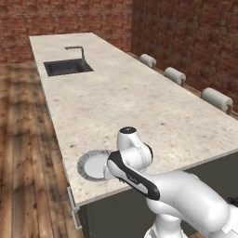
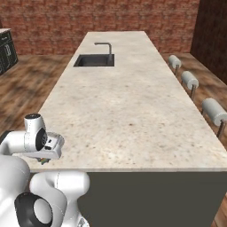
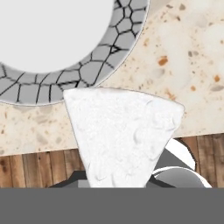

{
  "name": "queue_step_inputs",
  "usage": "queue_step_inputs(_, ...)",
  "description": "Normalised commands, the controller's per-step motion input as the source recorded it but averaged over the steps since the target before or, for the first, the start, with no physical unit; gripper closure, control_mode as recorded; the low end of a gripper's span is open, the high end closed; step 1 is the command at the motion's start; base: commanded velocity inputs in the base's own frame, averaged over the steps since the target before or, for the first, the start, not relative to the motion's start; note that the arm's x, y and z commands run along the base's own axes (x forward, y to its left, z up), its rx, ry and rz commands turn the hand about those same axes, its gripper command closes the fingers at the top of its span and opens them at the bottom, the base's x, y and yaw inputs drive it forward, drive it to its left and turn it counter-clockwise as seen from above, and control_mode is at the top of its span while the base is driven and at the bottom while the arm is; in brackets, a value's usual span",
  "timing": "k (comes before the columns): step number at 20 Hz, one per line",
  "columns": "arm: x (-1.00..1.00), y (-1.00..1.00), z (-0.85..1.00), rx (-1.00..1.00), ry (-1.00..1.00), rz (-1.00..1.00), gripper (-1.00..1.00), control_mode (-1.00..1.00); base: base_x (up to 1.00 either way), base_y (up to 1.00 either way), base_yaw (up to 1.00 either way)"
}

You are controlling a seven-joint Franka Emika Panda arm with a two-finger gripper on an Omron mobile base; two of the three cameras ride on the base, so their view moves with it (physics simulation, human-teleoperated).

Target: Take the baked cake out of the oven and place it on the plate for cooling. Then close the oven door.

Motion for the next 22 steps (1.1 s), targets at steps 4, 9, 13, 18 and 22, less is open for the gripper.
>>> queue_step_inputs(4,0.0,0.0,0.0,0.0,0.0,0.0,1.0,-1.0,0.0,0.0,0.0)
queue_step_inputs(9,0.0,0.0,0.0,0.0,0.0,0.0,1.0,-1.0,0.0,0.0,0.0)
queue_step_inputs(13,0.0,0.0,0.0,0.0,0.0,0.0,1.0,-1.0,0.0,0.0,0.0)
queue_step_inputs(18,0.1,0.07,0.03,0.0,0.01,-0.03,1.0,-1.0,0.0,0.0,0.0)
queue_step_inputs(22,0.2,0.17,0.25,0.0,0.0,-0.01,1.0,-1.0,0.0,0.0,0.0)
